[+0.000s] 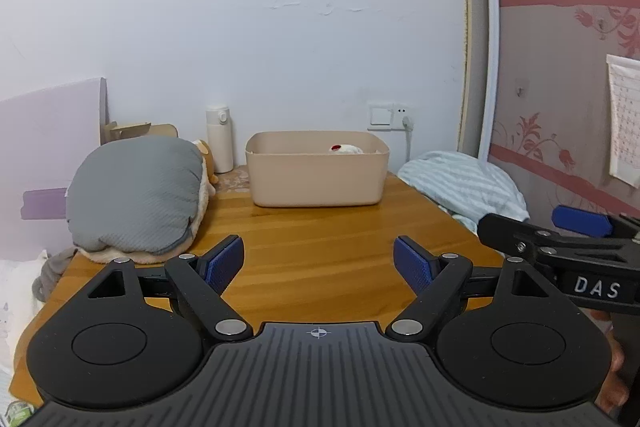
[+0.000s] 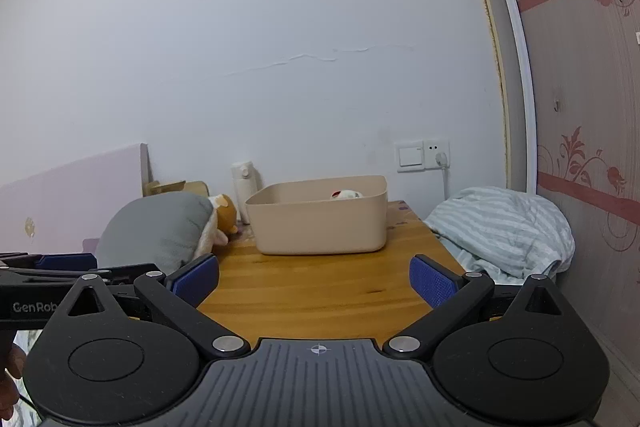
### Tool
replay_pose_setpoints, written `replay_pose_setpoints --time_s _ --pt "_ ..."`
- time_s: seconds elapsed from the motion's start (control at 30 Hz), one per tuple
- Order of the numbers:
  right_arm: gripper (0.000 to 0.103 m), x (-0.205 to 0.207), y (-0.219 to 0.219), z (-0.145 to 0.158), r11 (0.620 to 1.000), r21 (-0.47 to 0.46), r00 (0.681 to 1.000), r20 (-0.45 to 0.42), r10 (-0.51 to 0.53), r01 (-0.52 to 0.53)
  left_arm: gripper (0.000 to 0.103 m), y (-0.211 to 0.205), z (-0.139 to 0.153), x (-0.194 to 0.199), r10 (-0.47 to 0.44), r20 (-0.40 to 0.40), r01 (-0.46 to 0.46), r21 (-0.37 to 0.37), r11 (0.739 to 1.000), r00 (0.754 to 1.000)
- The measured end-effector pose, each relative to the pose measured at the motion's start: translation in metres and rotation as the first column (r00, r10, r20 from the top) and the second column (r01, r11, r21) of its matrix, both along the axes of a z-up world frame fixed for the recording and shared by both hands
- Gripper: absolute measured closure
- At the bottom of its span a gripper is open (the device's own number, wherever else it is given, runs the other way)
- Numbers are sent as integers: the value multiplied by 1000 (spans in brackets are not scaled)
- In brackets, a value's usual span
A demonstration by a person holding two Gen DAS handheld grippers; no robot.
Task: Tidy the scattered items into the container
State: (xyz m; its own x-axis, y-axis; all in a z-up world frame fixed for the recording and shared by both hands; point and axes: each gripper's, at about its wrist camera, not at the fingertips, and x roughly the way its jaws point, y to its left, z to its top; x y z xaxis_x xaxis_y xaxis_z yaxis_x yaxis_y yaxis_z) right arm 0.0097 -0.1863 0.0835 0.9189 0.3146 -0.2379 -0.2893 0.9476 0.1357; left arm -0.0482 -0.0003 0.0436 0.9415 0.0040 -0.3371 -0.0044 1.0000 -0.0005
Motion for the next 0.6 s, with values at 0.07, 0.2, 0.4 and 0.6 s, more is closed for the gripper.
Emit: replay_pose_setpoints --time_s 0.07,0.2,0.4,0.6 --pt "0 -7 -1 0 1000 0 1000 3 4 -4 20 0 -1 -10 9 1 -9 -10 1000 1000" --pt "0 -20 -4 -1 1000 8 1000 10 13 -13 20 1 -3 -25 15 -4 -15 -24 1000 1000" --pt "0 -31 -5 -1 1000 4 1000 17 16 -16 20 0 -5 -35 10 -14 -10 -38 999 1000" --pt "0 -33 -6 -1 1000 7 1000 2 23 -23 20 5 -5 -38 10 -6 -11 -62 998 1000"
